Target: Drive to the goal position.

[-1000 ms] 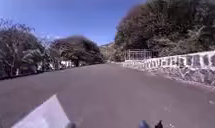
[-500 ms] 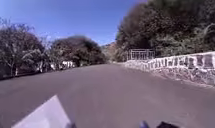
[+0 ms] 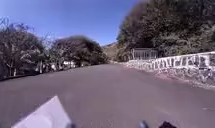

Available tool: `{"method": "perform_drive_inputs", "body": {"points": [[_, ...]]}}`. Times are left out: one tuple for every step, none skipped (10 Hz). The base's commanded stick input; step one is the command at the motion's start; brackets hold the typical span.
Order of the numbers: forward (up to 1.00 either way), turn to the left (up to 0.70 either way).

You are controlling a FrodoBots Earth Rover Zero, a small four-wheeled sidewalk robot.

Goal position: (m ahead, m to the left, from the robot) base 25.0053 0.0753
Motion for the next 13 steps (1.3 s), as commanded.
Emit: {"method": "perform_drive_inputs", "body": {"points": [[0.70,0.00],[0.70,0.00],[0.70,0.00],[0.70,0.00],[0.70,0.00],[0.70,0.00],[0.70,0.00],[0.70,0.00],[0.70,0.00],[0.70,0.00],[0.70,0.00],[0.70,0.00],[0.70,0.00]]}}
